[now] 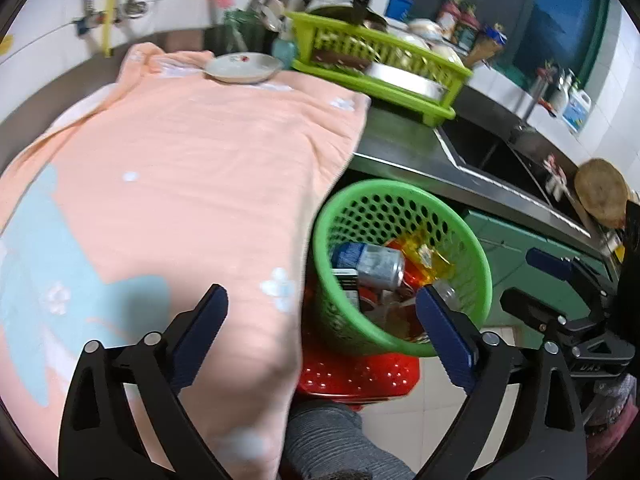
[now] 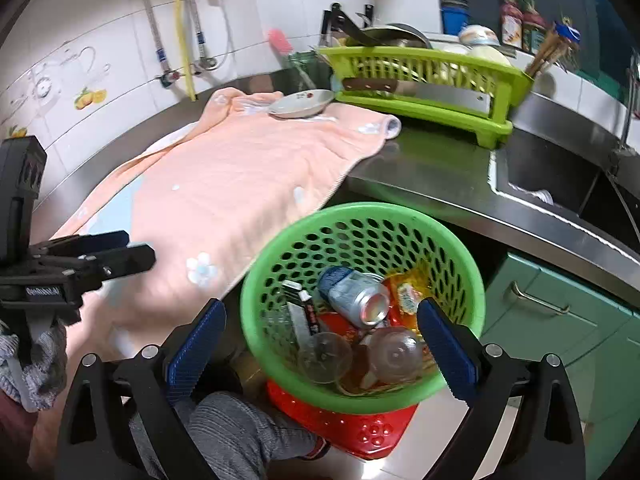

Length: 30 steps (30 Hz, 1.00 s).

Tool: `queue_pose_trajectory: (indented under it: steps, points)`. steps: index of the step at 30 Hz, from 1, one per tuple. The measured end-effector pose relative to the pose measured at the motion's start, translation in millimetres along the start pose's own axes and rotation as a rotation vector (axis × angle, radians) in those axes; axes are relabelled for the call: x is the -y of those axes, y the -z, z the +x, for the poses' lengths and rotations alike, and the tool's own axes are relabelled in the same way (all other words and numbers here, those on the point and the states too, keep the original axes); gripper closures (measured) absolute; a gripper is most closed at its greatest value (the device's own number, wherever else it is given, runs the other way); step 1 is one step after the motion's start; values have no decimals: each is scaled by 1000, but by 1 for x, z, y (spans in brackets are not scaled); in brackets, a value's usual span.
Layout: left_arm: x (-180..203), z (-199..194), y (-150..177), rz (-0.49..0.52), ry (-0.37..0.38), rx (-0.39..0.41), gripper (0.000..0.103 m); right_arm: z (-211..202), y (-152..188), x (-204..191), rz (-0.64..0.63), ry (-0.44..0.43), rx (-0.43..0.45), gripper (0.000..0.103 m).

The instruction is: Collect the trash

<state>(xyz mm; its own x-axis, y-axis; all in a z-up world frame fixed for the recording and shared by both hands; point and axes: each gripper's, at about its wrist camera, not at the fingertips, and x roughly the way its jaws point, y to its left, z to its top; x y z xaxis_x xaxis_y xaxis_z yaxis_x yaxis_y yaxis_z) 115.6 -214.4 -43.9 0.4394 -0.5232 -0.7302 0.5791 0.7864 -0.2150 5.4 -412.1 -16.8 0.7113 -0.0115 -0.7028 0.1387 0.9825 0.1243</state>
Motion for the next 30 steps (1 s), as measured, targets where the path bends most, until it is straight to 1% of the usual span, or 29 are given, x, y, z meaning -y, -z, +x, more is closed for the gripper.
queue_pose_trajectory:
  steps: [3,5,10,17,23,26,30]
  points:
    - [-13,-18,2,-26,-30,25,6,-2,-1,-15,-13,4,1,10]
    - [-22,-30,5,-33,-69,45,5,-5,-2,-24,-21,8,8,10]
    - [-39,-55,13,-47,-131,75,5,-12,-5,-44,-25,-14,27,10]
    - [-60,-90,25,-62,-221,125,5,-15,-13,-62,-13,-34,45,10]
    - [-70,-111,30,-74,-269,154,5,-16,-17,-79,-16,-40,59,10]
    - [-67,-119,29,-70,-288,181,5,-20,-18,-85,-20,-24,78,10]
    - [-63,-126,27,-76,-301,214,5,-26,-17,-89,-4,-24,95,10]
